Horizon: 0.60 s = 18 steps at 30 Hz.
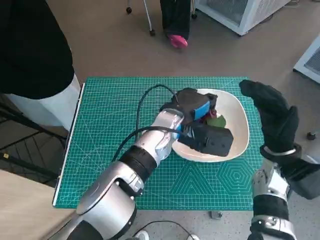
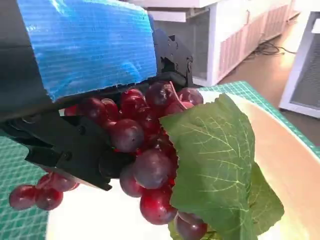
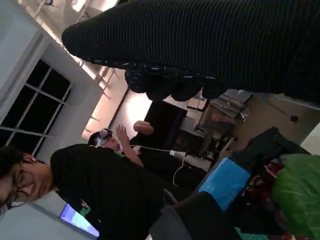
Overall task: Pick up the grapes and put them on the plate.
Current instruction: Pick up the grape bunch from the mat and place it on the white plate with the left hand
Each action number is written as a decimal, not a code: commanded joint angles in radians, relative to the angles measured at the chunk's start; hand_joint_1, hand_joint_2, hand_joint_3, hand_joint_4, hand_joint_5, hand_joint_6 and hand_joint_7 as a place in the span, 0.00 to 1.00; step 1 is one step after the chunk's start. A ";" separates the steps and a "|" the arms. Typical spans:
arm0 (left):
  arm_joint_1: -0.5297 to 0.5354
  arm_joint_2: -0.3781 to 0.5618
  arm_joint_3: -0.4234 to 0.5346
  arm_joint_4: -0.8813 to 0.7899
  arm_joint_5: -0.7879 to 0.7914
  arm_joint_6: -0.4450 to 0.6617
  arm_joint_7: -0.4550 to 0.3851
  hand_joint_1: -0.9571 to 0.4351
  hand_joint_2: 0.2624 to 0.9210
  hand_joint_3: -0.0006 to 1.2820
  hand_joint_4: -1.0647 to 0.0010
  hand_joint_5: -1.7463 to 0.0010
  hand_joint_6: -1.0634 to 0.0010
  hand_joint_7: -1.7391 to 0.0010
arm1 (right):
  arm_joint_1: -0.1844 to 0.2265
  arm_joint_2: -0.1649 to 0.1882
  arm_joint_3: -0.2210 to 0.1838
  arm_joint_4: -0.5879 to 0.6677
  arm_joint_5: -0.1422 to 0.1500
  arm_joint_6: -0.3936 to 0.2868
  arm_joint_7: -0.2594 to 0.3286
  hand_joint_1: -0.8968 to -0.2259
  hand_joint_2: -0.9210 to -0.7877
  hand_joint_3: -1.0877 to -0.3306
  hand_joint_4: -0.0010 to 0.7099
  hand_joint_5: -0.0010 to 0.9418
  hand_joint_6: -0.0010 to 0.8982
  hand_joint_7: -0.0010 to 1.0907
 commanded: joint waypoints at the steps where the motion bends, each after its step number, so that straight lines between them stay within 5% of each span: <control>1: -0.029 -0.009 -0.003 0.015 -0.009 -0.008 0.006 0.69 1.00 0.29 0.71 0.11 0.71 0.13 | 0.028 -0.006 0.011 -0.002 -0.022 0.015 -0.029 0.65 0.00 0.73 0.41 0.00 0.30 0.00; 14: -0.022 -0.007 0.034 0.012 -0.060 -0.032 -0.023 0.69 0.86 0.34 0.60 0.16 0.60 0.17 | 0.031 0.000 0.037 -0.026 -0.033 0.029 -0.061 0.69 0.00 0.69 0.38 0.00 0.28 0.00; 18: -0.018 -0.009 0.050 0.010 -0.086 -0.033 -0.042 0.82 0.96 0.21 0.54 0.19 0.70 0.42 | 0.027 0.000 0.040 -0.018 -0.030 0.030 -0.059 0.69 0.00 0.68 0.38 0.00 0.29 0.00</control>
